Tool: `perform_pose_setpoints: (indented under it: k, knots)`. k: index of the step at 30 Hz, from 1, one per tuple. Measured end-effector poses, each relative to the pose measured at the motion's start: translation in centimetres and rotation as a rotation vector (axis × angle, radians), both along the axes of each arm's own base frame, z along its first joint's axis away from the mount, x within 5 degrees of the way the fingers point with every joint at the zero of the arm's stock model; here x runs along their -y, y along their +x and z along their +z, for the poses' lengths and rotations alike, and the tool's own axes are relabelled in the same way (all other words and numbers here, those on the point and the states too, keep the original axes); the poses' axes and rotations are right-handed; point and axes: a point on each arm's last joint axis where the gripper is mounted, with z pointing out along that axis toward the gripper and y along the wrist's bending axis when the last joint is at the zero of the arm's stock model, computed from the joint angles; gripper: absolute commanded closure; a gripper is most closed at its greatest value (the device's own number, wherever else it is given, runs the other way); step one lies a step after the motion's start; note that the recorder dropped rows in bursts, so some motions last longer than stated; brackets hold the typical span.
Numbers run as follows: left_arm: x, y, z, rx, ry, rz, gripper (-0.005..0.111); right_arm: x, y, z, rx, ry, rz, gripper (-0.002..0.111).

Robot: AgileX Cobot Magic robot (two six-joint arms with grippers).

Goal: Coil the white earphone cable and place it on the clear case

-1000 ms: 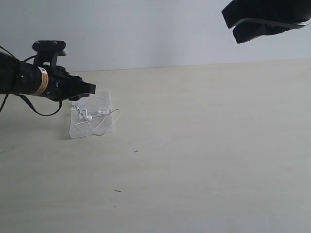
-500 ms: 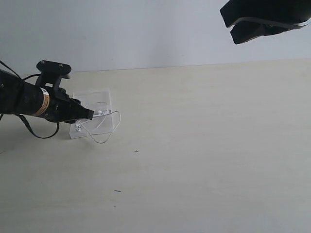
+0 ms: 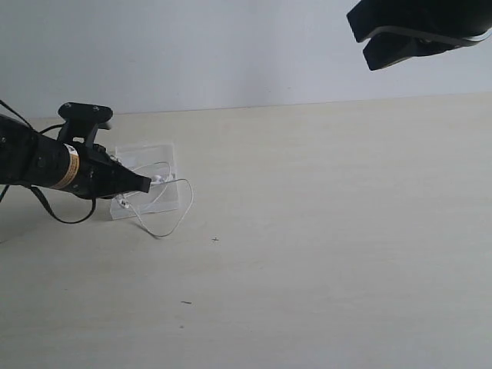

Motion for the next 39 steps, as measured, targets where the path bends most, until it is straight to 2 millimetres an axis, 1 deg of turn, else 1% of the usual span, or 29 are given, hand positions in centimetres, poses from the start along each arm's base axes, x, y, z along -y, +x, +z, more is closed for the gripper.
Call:
perform_pose_setpoints:
  k: [3, 6, 13, 20, 21, 26, 28, 29, 30, 31, 32, 33, 34, 35, 37, 38, 39]
  knots:
    - [0.0, 0.0, 0.1, 0.004, 0.0, 0.0, 0.107, 0.0, 0.0, 0.0, 0.0, 0.001, 0.0, 0.108]
    - [0.1, 0.6, 1.0, 0.036, -0.005, -0.001, 0.107, 0.0, 0.0, 0.0, -0.001, 0.002, 0.0, 0.108]
    - [0.4, 3.4, 4.7, 0.168, -0.023, -0.002, 0.107, 0.0, 0.0, 0.0, -0.002, 0.005, 0.0, 0.108]
    - [0.5, 5.6, 7.8, 0.282, -0.03, 0.006, 0.107, 0.0, 0.0, 0.0, -0.003, 0.007, 0.001, 0.108]
    - [0.6, 6.1, 8.0, 0.29, -0.04, 0.014, 0.107, 0.0, 0.0, 0.0, -0.003, 0.007, 0.001, 0.108]
    - [0.5, 5.7, 6.6, 0.254, -0.027, 0.01, 0.107, 0.0, 0.0, 0.0, -0.004, 0.005, 0.002, 0.108]
    - [0.7, 5.3, 6.0, 0.228, -0.039, -0.011, 0.101, 0.0, 0.0, 0.0, -0.004, 0.005, 0.002, 0.108]
    - [0.8, 5.2, 5.9, 0.221, -0.046, -0.019, 0.086, 0.0, 0.0, 0.0, -0.004, 0.004, 0.004, 0.108]
    - [1.0, 5.0, 5.7, 0.21, -0.061, -0.034, 0.077, 0.0, 0.0, 0.0, -0.005, 0.003, 0.004, 0.108]
    - [1.1, 4.9, 5.6, 0.203, -0.073, -0.039, 0.058, 0.0, 0.0, 0.0, -0.005, 0.003, 0.004, 0.108]
    - [1.2, 4.8, 5.4, 0.187, -0.097, -0.034, 0.048, 0.0, 0.0, 0.0, -0.005, 0.003, 0.004, 0.108]
    - [1.2, 4.7, 5.3, 0.179, -0.107, -0.022, 0.042, 0.0, -0.1, 0.0, -0.009, 0.001, 0.004, 0.108]
    - [1.1, 4.6, 5.1, 0.164, -0.126, 0.014, 0.044, 0.0, -0.1, 0.0, -0.008, 0.002, 0.004, 0.108]
    - [1.0, 4.5, 5.0, 0.157, -0.137, 0.04, 0.051, 0.0, -0.1, -0.1, -0.01, 0.001, 0.005, 0.108]
    - [0.7, 4.3, 4.5, 0.137, -0.147, 0.099, 0.061, 0.0, -0.1, -0.1, -0.015, -0.001, 0.005, 0.108]
    - [0.5, 4.2, 4.3, 0.134, -0.142, 0.11, 0.064, 0.0, -0.1, -0.1, -0.016, -0.002, 0.005, 0.108]
    - [0.4, 4.0, 4.1, 0.128, -0.136, 0.119, 0.064, 0.0, -0.1, -0.1, -0.017, -0.002, 0.006, 0.108]
